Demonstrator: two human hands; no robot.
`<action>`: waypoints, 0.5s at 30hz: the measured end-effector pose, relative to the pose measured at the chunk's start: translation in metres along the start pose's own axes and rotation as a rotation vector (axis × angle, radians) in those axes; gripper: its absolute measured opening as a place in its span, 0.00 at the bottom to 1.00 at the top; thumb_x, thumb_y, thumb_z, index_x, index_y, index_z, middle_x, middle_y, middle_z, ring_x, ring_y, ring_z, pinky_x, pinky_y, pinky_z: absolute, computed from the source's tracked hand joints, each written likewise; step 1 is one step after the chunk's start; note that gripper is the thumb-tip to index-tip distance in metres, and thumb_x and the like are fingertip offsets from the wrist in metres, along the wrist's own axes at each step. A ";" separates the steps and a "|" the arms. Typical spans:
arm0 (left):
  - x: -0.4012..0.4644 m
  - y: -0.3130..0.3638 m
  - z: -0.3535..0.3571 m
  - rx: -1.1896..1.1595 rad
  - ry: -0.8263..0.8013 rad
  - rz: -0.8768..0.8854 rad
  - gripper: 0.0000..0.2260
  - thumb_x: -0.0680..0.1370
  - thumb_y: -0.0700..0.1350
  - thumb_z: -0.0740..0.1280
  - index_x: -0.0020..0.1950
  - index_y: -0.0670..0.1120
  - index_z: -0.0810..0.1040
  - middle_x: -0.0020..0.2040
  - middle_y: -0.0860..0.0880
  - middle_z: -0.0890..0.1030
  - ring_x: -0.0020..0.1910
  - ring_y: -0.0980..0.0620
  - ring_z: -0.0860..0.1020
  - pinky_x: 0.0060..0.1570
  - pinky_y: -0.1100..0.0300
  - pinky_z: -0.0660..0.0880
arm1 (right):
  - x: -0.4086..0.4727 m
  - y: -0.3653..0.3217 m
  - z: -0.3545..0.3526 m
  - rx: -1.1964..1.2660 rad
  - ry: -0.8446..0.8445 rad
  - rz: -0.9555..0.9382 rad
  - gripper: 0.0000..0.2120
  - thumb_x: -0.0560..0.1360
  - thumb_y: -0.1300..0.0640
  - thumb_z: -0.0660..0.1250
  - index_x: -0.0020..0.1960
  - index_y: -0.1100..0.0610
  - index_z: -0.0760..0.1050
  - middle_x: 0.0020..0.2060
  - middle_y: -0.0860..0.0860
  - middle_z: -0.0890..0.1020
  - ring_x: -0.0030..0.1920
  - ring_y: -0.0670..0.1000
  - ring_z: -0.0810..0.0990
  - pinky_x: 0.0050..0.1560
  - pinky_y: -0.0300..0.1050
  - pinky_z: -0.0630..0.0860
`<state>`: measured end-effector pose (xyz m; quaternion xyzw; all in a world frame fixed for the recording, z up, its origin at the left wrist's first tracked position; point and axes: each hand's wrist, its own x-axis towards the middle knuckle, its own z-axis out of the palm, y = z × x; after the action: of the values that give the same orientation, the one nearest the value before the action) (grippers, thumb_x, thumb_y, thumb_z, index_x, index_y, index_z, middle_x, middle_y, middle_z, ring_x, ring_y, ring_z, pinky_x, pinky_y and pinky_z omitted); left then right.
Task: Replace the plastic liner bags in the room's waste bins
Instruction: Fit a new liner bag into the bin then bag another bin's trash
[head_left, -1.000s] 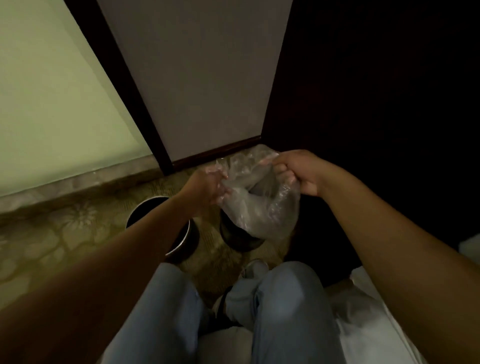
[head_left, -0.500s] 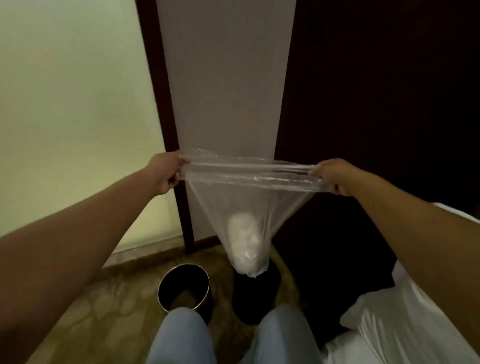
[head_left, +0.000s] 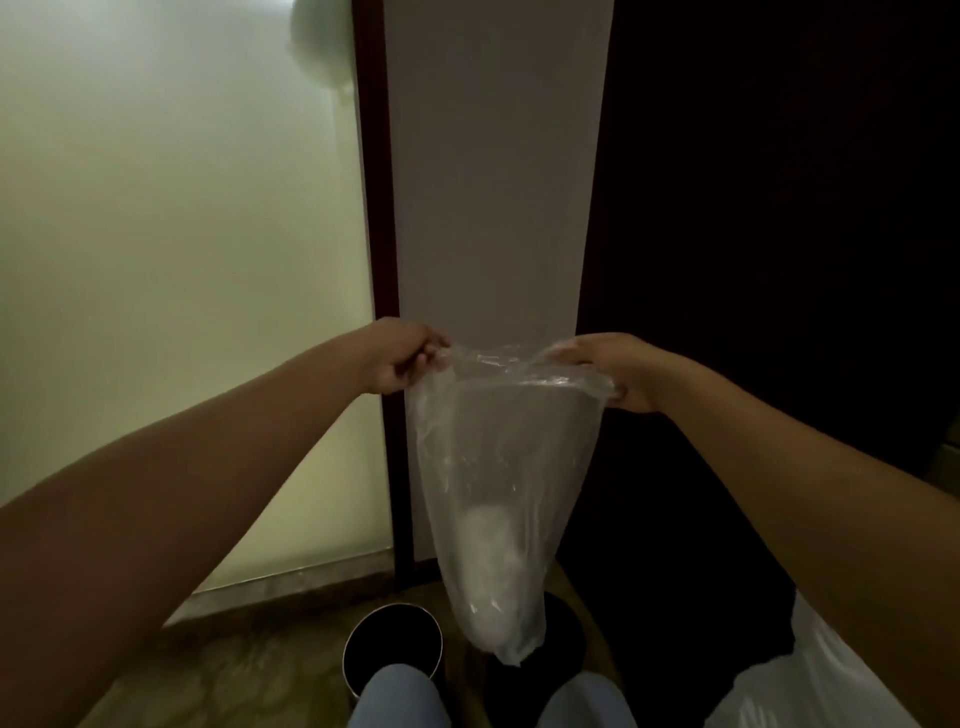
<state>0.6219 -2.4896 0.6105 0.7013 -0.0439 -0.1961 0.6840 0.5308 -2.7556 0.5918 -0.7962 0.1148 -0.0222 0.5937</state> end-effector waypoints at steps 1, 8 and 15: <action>-0.008 0.005 0.012 0.053 -0.040 0.018 0.08 0.81 0.37 0.61 0.45 0.45 0.76 0.23 0.52 0.71 0.25 0.59 0.74 0.17 0.72 0.66 | -0.002 -0.008 0.012 -0.051 -0.059 -0.046 0.09 0.75 0.50 0.73 0.54 0.48 0.85 0.57 0.48 0.85 0.58 0.51 0.82 0.62 0.54 0.78; -0.033 0.017 0.051 0.167 -0.217 0.180 0.06 0.80 0.40 0.64 0.48 0.45 0.81 0.27 0.50 0.74 0.28 0.54 0.74 0.28 0.63 0.73 | -0.014 -0.042 0.064 -0.561 -0.346 -0.326 0.14 0.78 0.48 0.69 0.55 0.57 0.79 0.46 0.52 0.82 0.45 0.49 0.81 0.50 0.42 0.77; -0.040 -0.023 0.003 -0.150 -0.343 0.292 0.27 0.74 0.44 0.72 0.73 0.53 0.72 0.45 0.48 0.82 0.41 0.54 0.77 0.53 0.56 0.70 | -0.032 -0.059 0.059 -0.673 -0.179 -0.337 0.20 0.82 0.38 0.56 0.55 0.51 0.78 0.48 0.46 0.81 0.48 0.45 0.79 0.58 0.44 0.73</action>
<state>0.5792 -2.4783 0.5967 0.5911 -0.2455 -0.2141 0.7379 0.5187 -2.6779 0.6338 -0.9529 -0.0690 -0.0107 0.2951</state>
